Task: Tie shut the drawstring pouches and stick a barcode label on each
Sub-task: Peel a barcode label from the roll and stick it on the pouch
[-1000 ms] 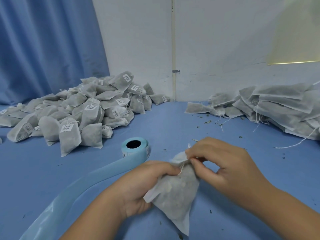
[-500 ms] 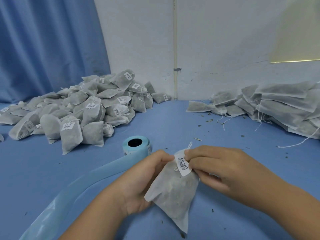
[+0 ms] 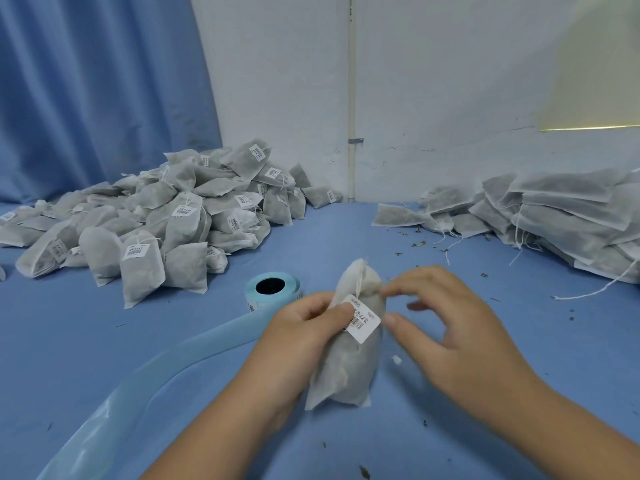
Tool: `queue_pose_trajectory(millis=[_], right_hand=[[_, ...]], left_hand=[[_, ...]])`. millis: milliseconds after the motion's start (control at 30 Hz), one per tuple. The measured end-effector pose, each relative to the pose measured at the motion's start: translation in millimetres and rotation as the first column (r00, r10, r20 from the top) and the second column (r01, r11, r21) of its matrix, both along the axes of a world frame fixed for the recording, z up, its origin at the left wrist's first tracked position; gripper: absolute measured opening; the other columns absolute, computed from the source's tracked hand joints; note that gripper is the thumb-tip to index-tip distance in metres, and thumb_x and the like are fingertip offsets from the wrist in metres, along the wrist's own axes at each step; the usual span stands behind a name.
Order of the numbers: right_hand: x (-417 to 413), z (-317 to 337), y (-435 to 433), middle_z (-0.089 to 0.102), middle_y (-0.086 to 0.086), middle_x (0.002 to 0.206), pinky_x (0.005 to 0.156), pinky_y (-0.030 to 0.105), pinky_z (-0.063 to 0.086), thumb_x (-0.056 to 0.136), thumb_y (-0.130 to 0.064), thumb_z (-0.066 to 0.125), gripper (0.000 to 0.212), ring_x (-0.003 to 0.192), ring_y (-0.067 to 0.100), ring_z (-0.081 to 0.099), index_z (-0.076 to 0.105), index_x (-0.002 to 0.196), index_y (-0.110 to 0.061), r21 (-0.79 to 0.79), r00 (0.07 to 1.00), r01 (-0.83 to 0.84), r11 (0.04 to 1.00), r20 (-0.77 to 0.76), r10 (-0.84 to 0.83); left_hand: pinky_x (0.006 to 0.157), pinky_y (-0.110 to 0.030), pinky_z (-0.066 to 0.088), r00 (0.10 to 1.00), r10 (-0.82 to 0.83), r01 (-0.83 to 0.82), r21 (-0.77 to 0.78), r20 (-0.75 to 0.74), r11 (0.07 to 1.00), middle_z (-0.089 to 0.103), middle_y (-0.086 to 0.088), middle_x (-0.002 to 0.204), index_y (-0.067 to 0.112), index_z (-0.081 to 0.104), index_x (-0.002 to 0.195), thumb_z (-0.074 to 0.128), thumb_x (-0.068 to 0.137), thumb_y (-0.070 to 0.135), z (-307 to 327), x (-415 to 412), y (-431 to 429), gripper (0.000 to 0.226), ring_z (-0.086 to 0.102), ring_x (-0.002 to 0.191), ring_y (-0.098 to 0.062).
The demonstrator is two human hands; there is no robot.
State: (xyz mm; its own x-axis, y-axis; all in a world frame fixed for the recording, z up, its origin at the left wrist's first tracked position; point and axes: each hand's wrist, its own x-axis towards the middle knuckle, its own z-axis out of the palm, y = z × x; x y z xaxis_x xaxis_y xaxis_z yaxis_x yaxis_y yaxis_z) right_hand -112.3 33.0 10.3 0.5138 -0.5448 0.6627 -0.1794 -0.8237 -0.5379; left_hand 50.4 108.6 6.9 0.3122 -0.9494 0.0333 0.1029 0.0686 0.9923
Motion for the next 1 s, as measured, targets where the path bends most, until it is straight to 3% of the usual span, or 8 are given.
queue_pose_trajectory(millis=[100,233,333,500,600,733,867,1000], right_hand=[[11.4,-1.8,4.7,0.062,-0.015,0.101,0.069,0.030,0.052,0.061,-0.043,0.083,0.046,0.084,0.004,0.062,0.058,0.100,-0.039,0.404,1.000,0.021,0.915,0.007,-0.026],[16.4,0.6,9.2,0.071,-0.013,0.068,0.053,0.015,0.045,0.070,-0.022,0.083,0.021,0.055,-0.003,0.060,0.071,0.083,-0.034,0.575,0.987,-0.158,0.803,0.064,0.148],[14.6,2.0,7.2,0.069,-0.011,0.061,0.049,0.010,0.042,0.071,-0.014,0.081,0.016,0.051,-0.004,0.057,0.073,0.075,-0.027,0.607,0.979,-0.201,0.769,0.102,0.176],[15.0,1.0,6.1,0.065,-0.008,0.056,0.049,0.015,0.042,0.064,-0.025,0.085,0.013,0.049,0.001,0.053,0.073,0.069,-0.027,0.613,0.986,-0.156,0.774,0.047,0.162],[12.3,3.9,7.2,0.072,0.004,0.070,0.053,0.021,0.046,0.066,-0.046,0.075,0.033,0.058,0.010,0.059,0.076,0.079,-0.016,0.738,0.967,-0.237,0.632,0.117,0.226],[11.5,2.3,5.0,0.071,0.016,0.080,0.057,0.027,0.047,0.072,-0.050,0.068,0.049,0.067,0.021,0.057,0.074,0.086,-0.003,0.807,0.959,-0.274,0.522,0.191,0.209],[17.7,4.6,4.9,0.070,0.029,0.086,0.066,0.040,0.046,0.069,-0.057,0.064,0.059,0.069,0.028,0.059,0.073,0.082,0.000,0.804,0.977,-0.213,0.555,0.172,0.126],[35.1,17.8,10.5,0.072,0.012,0.078,0.057,0.031,0.050,0.067,-0.063,0.057,0.057,0.062,0.016,0.062,0.075,0.082,-0.011,0.774,0.979,-0.185,0.606,0.095,0.178]], left_hand=[[0.075,-0.031,0.052,0.998,-0.001,0.005,-0.063,0.063,0.998,0.075,-0.010,0.093,0.015,0.076,0.093,0.070,0.085,0.025,-0.1,-4.2,1.2,0.014,0.068,0.081,-0.017],[0.066,-0.026,0.053,0.999,-0.026,0.030,-0.099,0.041,0.995,0.074,-0.009,0.083,0.011,0.075,0.088,0.056,0.095,0.018,-2.7,-9.5,-0.8,0.021,0.067,0.073,-0.017],[0.059,-0.023,0.051,0.997,0.005,0.004,-0.106,0.080,0.994,0.074,-0.004,0.074,0.011,0.073,0.082,0.059,0.093,0.029,-3.2,-12.0,-2.9,0.025,0.068,0.066,-0.014],[0.059,-0.029,0.047,0.972,0.128,-0.112,-0.091,0.196,0.990,0.067,0.005,0.063,0.014,0.069,0.076,0.064,0.075,0.050,-5.4,-15.2,-7.5,0.036,0.059,0.058,-0.010],[0.055,-0.025,0.043,0.953,0.214,-0.192,-0.118,0.217,0.974,0.060,0.004,0.060,0.015,0.066,0.068,0.069,0.082,0.051,-5.2,-14.2,-9.0,0.038,0.053,0.056,-0.010],[0.058,-0.029,0.042,0.960,0.212,-0.187,-0.142,0.184,0.972,0.060,-0.001,0.064,0.007,0.063,0.071,0.073,0.073,0.055,-2.7,-14.8,-9.1,0.049,0.053,0.059,-0.012],[0.066,-0.034,0.048,0.982,0.129,-0.113,-0.118,0.139,0.987,0.068,-0.007,0.075,0.010,0.068,0.076,0.069,0.071,0.047,1.5,-13.2,-4.0,0.037,0.061,0.068,-0.017],[0.066,-0.036,0.044,0.948,0.318,-0.314,-0.153,0.004,0.937,0.063,-0.008,0.069,0.011,0.067,0.070,0.072,0.081,0.037,6.3,-4.4,-7.5,0.029,0.056,0.066,-0.019]])
